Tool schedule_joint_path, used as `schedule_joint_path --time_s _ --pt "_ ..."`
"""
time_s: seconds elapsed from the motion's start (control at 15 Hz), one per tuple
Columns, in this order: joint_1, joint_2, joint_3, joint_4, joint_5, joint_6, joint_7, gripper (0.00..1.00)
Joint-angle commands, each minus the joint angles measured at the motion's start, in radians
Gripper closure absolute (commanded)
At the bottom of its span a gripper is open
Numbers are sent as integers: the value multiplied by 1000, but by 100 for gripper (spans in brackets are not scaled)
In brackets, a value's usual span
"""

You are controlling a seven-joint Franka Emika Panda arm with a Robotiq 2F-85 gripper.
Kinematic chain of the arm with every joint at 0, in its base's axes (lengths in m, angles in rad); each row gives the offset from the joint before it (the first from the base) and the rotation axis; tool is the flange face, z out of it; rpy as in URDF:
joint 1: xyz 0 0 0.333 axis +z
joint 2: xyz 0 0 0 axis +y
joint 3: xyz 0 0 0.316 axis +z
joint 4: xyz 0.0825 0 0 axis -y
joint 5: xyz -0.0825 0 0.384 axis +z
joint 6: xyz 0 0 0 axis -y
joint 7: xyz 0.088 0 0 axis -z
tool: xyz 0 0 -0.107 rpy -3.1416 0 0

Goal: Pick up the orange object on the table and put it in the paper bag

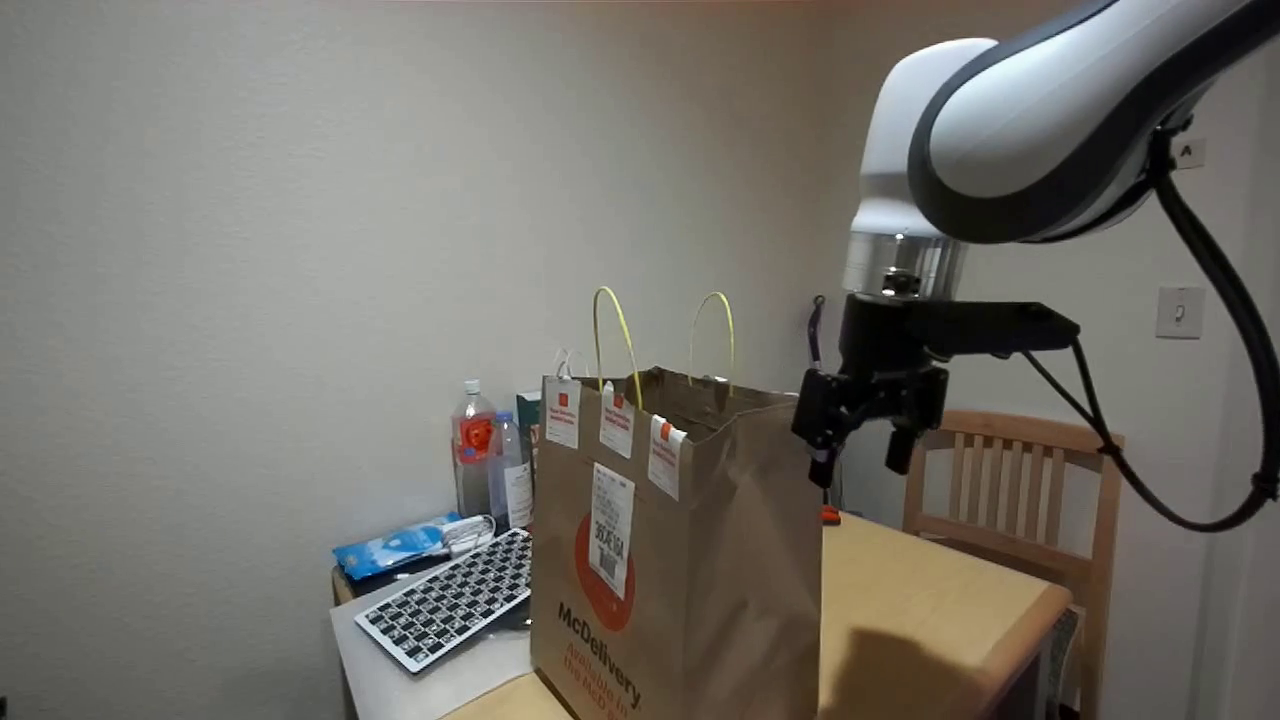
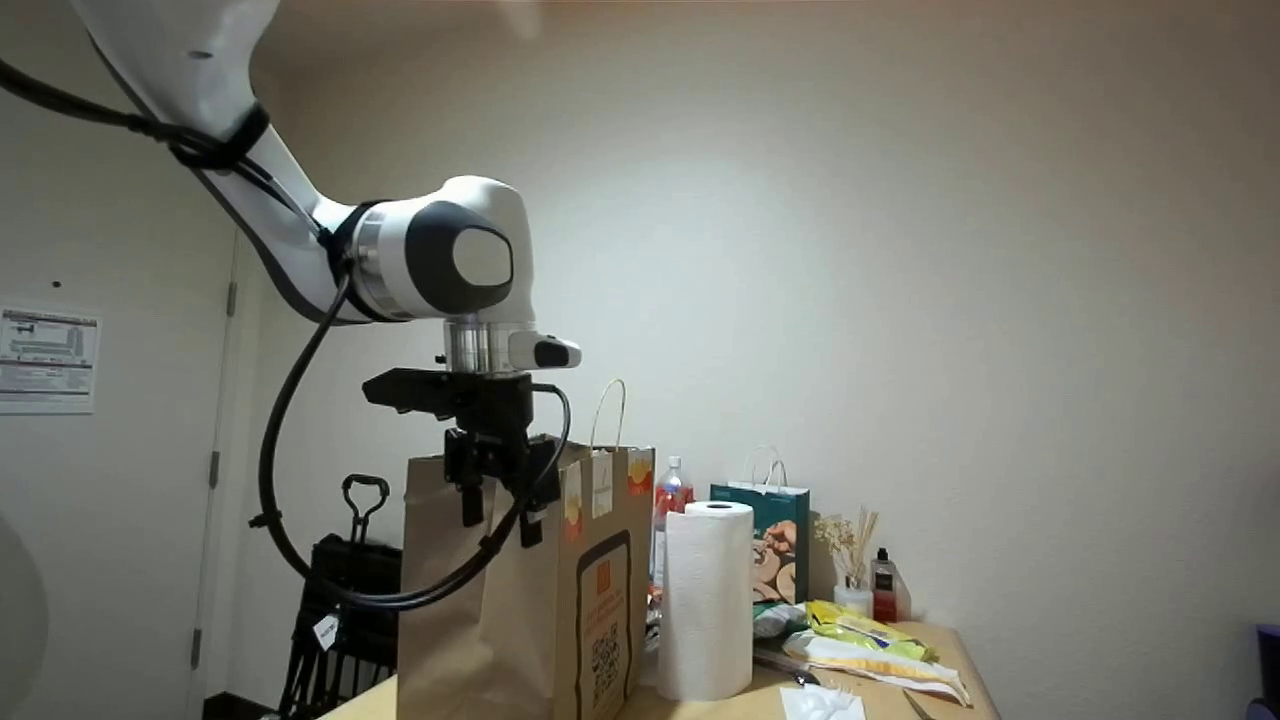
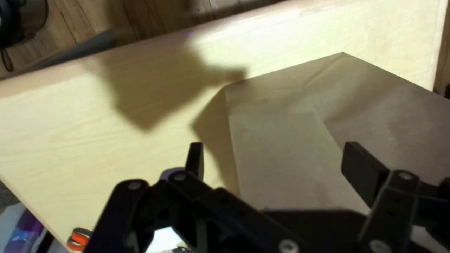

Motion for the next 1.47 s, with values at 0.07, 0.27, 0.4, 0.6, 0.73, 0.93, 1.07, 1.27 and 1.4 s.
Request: schedule_joint_path --time_s 0.07,0.27,0.4,0.6,0.73,0.93,1.07,1.27,1.4 --pt "-78 -134 -3 -110 -57 -143 114 0" --pt "-120 -185 -7 -149 -80 -235 159 0" --pt "-106 -142 -15 -122 -61 -215 123 0" --pt "-108 -152 -16 -126 -61 -217 123 0" --pt "-108 -151 -16 -126 -61 -217 123 0" --pt "-137 -61 -32 -77 -81 -173 114 0" --pt "-154 -9 -58 -43 -105 -134 85 0" --pt "-164 102 -119 33 -141 -72 -9 0" --pt "-164 183 -152 91 -153 -49 -60 0"
